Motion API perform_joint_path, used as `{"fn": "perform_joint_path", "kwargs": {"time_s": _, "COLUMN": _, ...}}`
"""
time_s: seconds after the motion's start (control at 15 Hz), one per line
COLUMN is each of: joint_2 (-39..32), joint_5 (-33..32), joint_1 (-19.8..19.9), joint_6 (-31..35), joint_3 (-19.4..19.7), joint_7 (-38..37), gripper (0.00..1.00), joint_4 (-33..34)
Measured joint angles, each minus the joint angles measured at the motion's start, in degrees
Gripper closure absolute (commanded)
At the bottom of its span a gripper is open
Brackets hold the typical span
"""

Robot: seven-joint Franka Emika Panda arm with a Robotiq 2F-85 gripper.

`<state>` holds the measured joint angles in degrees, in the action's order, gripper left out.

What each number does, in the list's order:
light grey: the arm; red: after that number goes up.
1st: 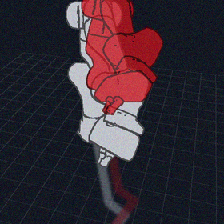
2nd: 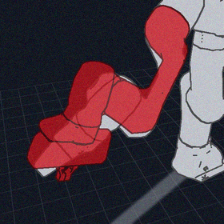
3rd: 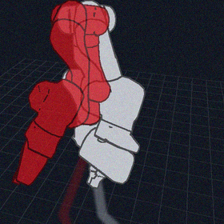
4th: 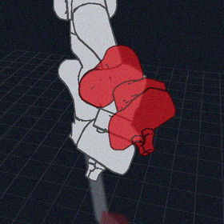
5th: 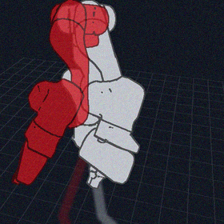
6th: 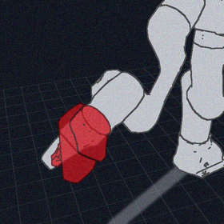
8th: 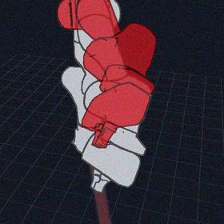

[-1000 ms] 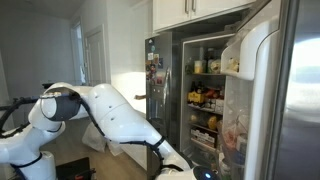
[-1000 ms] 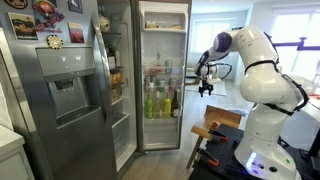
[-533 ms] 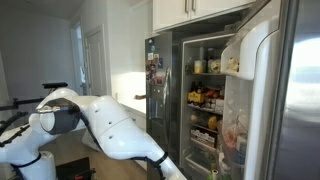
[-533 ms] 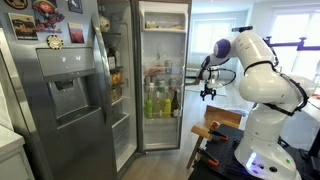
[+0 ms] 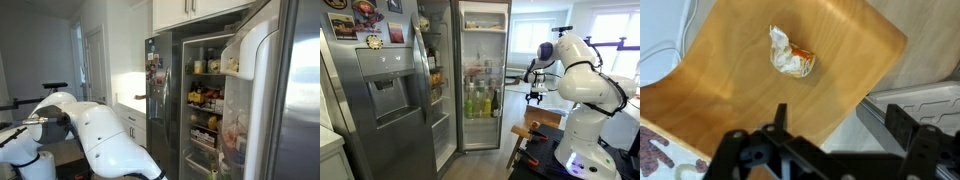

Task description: Put the plastic pack in the top right component in the refrigerator and close the component door

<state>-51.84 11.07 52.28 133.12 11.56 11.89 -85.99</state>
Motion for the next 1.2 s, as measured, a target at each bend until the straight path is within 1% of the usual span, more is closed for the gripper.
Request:
{"fn": "perform_joint_path", "kwargs": {"time_s": 0.2, "joint_2": -1.6, "joint_5": 1.0, "joint_1": 1.4, "joint_6": 1.6, "joint_3": -0.7, "joint_7": -1.4, "gripper": 0.00, "joint_4": 0.1}}
{"fn": "perform_joint_path", "kwargs": {"time_s": 0.47, "joint_2": -4.1, "joint_5": 1.7, "joint_1": 2.3, "joint_6": 3.9, "joint_3": -1.7, "joint_7": -3.5, "gripper": 0.00, "joint_4": 0.9}}
{"fn": "perform_joint_path", "kwargs": {"time_s": 0.87, "joint_2": -8.4, "joint_5": 1.7, "joint_1": 2.2, "joint_6": 6.0, "joint_3": -2.2, "joint_7": -8.6, "gripper": 0.00, "joint_4": 3.9}}
{"fn": "perform_joint_path", "kwargs": {"time_s": 1.2, "joint_2": -11.7, "joint_5": 1.7, "joint_1": 2.1, "joint_6": 6.3, "joint_3": -1.9, "joint_7": -14.9, "gripper": 0.00, "joint_4": 7.1}}
